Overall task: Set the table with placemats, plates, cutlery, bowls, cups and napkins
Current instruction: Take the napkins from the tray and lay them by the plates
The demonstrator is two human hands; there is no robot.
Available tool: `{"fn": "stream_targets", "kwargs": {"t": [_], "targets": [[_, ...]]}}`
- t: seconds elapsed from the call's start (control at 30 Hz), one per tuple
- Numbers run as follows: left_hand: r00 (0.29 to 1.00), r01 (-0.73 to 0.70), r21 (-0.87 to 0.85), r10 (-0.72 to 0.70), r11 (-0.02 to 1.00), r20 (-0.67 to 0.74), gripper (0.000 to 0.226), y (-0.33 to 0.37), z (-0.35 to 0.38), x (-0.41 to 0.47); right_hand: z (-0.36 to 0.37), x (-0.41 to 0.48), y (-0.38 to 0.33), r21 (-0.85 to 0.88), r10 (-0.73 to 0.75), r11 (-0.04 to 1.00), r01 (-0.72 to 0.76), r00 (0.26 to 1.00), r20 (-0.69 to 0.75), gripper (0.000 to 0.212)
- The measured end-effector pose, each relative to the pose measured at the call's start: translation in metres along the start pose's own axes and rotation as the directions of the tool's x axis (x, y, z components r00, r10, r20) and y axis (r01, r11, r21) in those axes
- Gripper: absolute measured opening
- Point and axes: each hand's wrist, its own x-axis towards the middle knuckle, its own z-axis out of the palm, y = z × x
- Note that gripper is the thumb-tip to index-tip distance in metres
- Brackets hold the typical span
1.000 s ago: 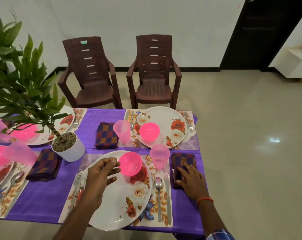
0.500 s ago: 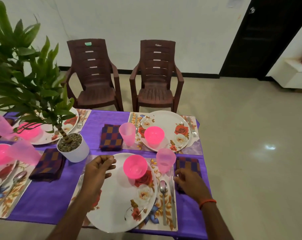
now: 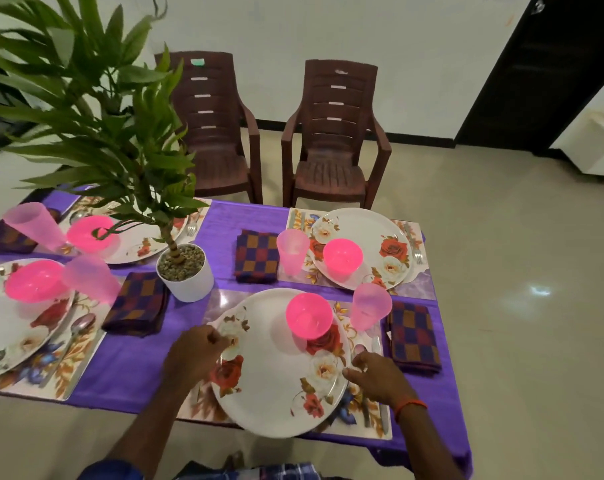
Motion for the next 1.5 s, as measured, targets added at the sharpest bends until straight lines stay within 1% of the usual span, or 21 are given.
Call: {"fn": "stream_targets", "kwargs": {"t": [0.03,0.07,0.17,0.27,0.37,0.43,0.53,0.6,0.67,0.77,0.93,0.97,1.03,1.1,1.17,1.27,1.33,1.4,1.5], "targets": [[1.000,0.003,0.108,-0.005,0.994,0.022,0.027,-0.010,0.002,0.000,0.008,-0.001,-0.002,0.015,0.035,0.999,-0.034,0.999,-0.014,0.043],[0.999,-0.004,0.172,-0.002,0.985,0.035,0.030,-0.017,0.004,-0.001,0.015,-0.003,-0.005,0.039,0.066,0.997,-0.065,0.997,-0.024,0.044],[0.998,-0.028,0.248,0.013,0.968,0.064,0.033,-0.033,0.012,-0.006,0.035,-0.007,-0.014,0.144,0.146,0.980,-0.134,0.986,-0.077,0.048],[0.996,-0.045,0.245,0.024,0.968,0.088,0.037,-0.043,0.019,-0.004,0.048,-0.012,-0.022,0.262,0.194,0.953,-0.153,0.971,-0.141,0.052],[0.994,-0.081,0.265,0.060,0.961,0.088,0.033,-0.046,0.020,0.000,0.057,-0.015,-0.025,0.363,0.250,0.915,-0.177,0.954,-0.167,0.048],[0.994,-0.098,0.270,0.080,0.958,0.077,0.030,-0.047,0.019,0.001,0.063,-0.016,-0.024,0.392,0.273,0.900,-0.193,0.949,-0.159,0.038],[0.992,-0.112,0.263,0.090,0.958,0.093,0.026,-0.052,0.021,0.005,0.067,-0.019,-0.025,0.419,0.286,0.889,-0.184,0.938,-0.195,0.024],[0.989,-0.126,0.243,0.102,0.962,0.108,0.024,-0.055,0.024,0.007,0.068,-0.020,-0.024,0.436,0.302,0.880,-0.188,0.930,-0.210,0.021],[0.990,-0.121,0.218,0.103,0.968,0.092,0.021,-0.055,0.025,0.007,0.070,-0.021,-0.023,0.464,0.330,0.862,-0.205,0.921,-0.206,0.021],[0.991,-0.115,0.174,0.099,0.978,0.095,0.023,-0.058,0.027,0.011,0.075,-0.022,-0.019,0.491,0.359,0.840,-0.229,0.914,-0.187,0.021],[0.982,-0.154,0.103,0.141,0.983,0.122,0.020,-0.064,0.027,0.018,0.077,-0.023,-0.013,0.475,0.349,0.851,-0.225,0.918,-0.189,0.018],[0.983,-0.150,0.081,0.140,0.985,0.116,0.020,-0.065,0.025,0.017,0.076,-0.023,-0.010,0.467,0.352,0.855,-0.225,0.913,-0.204,0.016],[0.988,-0.136,0.034,0.133,0.990,0.079,0.022,-0.067,0.019,0.016,0.074,-0.023,-0.005,0.427,0.351,0.880,-0.207,0.890,-0.290,0.009],[0.994,-0.109,0.022,0.108,0.994,0.027,0.026,-0.074,0.013,0.017,0.073,-0.022,0.006,0.320,0.319,0.926,-0.199,0.865,-0.387,0.009],[0.999,-0.051,0.024,0.052,0.998,-0.002,0.029,-0.080,0.008,0.016,0.073,-0.019,0.016,0.183,0.259,0.963,-0.195,0.857,-0.446,0.010],[0.999,-0.039,0.051,0.038,0.998,0.018,0.037,-0.082,0.012,0.013,0.077,-0.015,0.023,0.096,0.223,0.975,-0.201,0.866,-0.448,0.012],[0.998,-0.052,0.051,0.050,0.997,0.034,0.038,-0.080,0.016,0.011,0.080,-0.014,0.022,0.069,0.193,0.981,-0.181,0.876,-0.442,0.012],[0.997,-0.059,0.057,0.057,0.997,0.043,0.035,-0.076,0.018,0.011,0.081,-0.013,0.022,0.071,0.175,0.985,-0.160,0.878,-0.447,0.011],[0.999,-0.033,0.053,0.031,0.998,0.034,0.032,-0.073,0.018,0.016,0.078,-0.009,0.022,0.106,0.178,0.984,-0.145,0.872,-0.456,0.010]]}}
